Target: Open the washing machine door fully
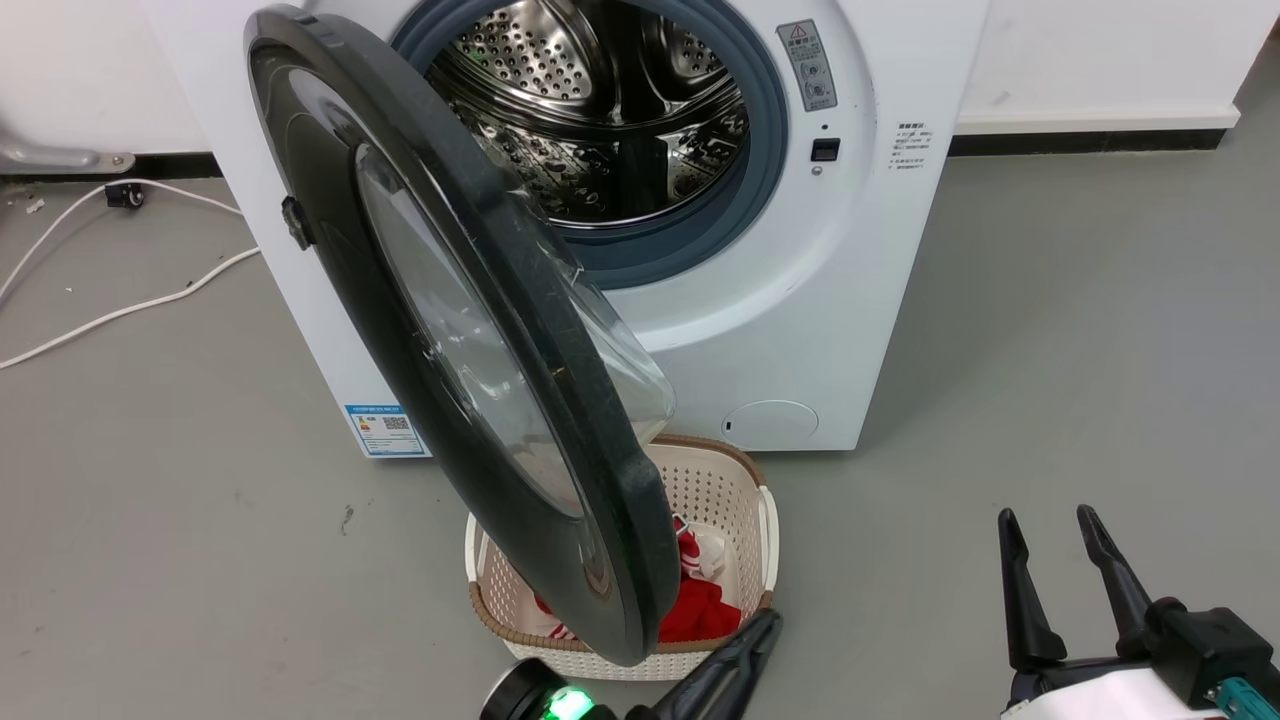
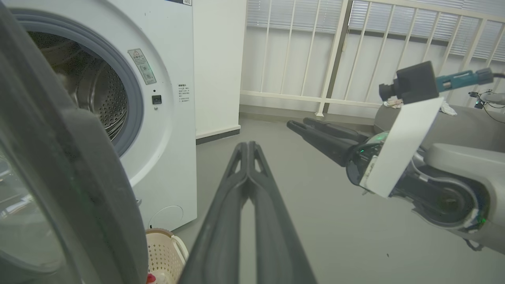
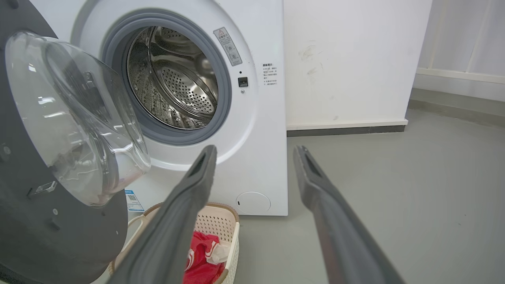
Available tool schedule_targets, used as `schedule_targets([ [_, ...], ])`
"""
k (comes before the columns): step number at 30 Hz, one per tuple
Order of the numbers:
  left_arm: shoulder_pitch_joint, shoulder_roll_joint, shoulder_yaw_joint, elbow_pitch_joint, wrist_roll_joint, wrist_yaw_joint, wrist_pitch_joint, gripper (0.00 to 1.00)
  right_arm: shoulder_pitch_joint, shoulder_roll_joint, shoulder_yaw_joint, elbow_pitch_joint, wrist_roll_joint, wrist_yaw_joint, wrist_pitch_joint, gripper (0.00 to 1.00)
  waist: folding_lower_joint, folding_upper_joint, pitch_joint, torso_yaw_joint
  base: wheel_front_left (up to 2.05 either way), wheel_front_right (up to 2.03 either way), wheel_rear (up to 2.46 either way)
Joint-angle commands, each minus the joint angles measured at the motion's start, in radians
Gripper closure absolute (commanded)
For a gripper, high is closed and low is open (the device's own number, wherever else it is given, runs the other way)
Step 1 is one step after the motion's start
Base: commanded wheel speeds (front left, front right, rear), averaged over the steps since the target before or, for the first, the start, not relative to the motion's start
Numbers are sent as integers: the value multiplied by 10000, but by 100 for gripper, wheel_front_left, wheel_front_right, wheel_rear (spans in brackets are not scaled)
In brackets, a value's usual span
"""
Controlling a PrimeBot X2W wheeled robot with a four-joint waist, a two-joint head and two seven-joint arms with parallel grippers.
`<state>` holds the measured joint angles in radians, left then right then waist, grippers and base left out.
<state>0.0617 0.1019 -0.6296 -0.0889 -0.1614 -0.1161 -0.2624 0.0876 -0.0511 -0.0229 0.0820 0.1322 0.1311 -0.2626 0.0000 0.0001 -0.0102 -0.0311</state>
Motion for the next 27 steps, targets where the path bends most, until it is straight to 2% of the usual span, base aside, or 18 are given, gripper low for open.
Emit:
schedule_targets([
  [1,70,37,-25,367,-18,-26,-31,100,10,18,34,19,37,-7,-25,0,0,-1,13,30,0,0,0],
  [17,-1871,-446,650,2174,-191,232,-31,100,-213,18,276,273,149,-7,-25,0,0,-1,127,-352,0,0,0],
  [27,-2051,-516,981,2523,-268,828,-31,100,-191,18,401,489,327,-7,-26,0,0,-1,107,-393,0,0,0],
])
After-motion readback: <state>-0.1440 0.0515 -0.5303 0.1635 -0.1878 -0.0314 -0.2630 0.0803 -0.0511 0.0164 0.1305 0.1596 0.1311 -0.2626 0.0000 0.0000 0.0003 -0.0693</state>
